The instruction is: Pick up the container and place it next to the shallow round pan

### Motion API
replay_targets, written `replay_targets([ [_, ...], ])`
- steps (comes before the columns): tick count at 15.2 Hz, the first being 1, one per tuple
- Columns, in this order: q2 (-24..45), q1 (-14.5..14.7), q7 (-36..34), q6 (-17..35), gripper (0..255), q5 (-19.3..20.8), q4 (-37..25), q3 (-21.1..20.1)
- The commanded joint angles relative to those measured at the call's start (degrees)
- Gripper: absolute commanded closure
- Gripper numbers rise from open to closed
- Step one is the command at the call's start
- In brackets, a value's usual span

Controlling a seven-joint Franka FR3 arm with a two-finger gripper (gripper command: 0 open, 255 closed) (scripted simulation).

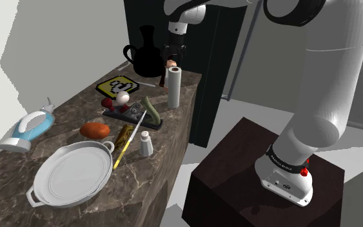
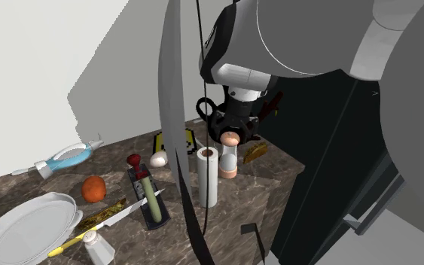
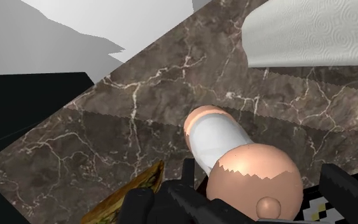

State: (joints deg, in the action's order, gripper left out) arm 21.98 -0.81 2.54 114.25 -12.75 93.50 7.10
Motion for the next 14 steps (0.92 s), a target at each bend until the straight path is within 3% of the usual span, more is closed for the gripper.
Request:
replay_targets([
  [1,0.0,0.0,0.0,0.3,0,0.0,0.2,0.0],
  [6,0.0,0.0,0.0,0.2,0,0.0,0.2,0.0],
  [7,0.0,0.0,0.0,0.2,255,0.0,0.2,0.0],
  [14,0.0,0.0,0.0,0.2,255,0.0,0.2,0.0],
])
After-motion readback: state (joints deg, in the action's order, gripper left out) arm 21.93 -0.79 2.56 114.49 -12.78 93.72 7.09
